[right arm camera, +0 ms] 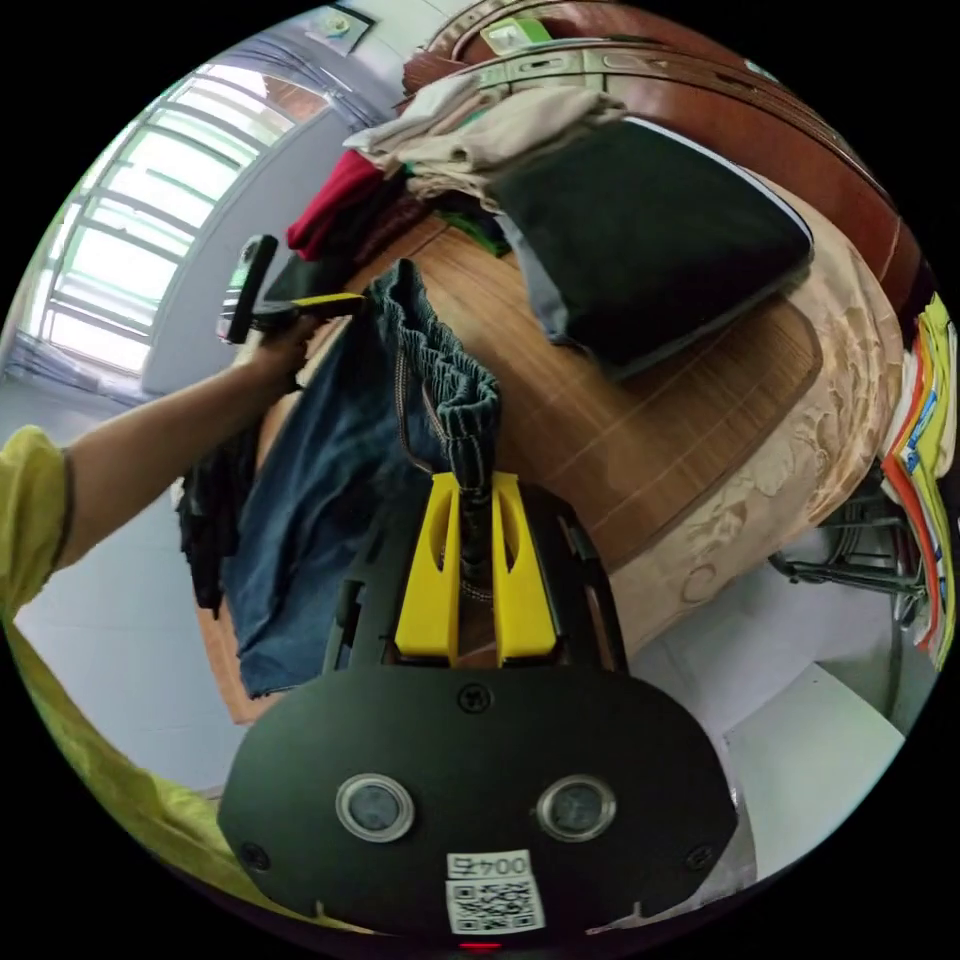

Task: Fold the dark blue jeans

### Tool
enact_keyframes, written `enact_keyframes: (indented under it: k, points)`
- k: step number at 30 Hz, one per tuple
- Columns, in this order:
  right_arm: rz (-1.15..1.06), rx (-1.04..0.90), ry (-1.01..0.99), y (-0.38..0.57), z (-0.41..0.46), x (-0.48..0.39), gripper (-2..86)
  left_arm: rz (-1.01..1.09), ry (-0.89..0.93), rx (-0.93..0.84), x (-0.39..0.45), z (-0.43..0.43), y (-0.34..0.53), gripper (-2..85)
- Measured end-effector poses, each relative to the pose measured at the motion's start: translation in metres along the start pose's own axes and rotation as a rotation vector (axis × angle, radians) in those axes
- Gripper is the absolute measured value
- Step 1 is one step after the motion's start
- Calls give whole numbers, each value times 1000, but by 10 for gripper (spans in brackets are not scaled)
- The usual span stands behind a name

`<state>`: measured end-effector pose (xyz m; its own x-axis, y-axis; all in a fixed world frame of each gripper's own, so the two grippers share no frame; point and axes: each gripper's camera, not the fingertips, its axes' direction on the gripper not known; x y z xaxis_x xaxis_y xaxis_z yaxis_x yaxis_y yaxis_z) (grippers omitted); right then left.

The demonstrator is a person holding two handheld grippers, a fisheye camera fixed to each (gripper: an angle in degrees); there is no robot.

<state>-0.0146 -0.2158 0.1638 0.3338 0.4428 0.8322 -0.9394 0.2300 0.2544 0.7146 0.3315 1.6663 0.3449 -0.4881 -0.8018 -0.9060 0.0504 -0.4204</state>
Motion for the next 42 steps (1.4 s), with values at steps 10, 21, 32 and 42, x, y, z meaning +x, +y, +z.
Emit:
enact_keyframes:
  k: [10,21,32,42]
  points:
    - [120,-179,-68,-40,91,83,80,-14,286,-239,14,105,2,13]
    - [28,-89,-152,41,75,53,89,-251,272,-146,-4,111,344,15]
    - [-529,-525,-271,186,224,-164,88,-1205,365,-425,184,187,937,24]
    - [-994,-669,-56,287,332,-286,112,-1377,386,-368,319,327,1156,51]
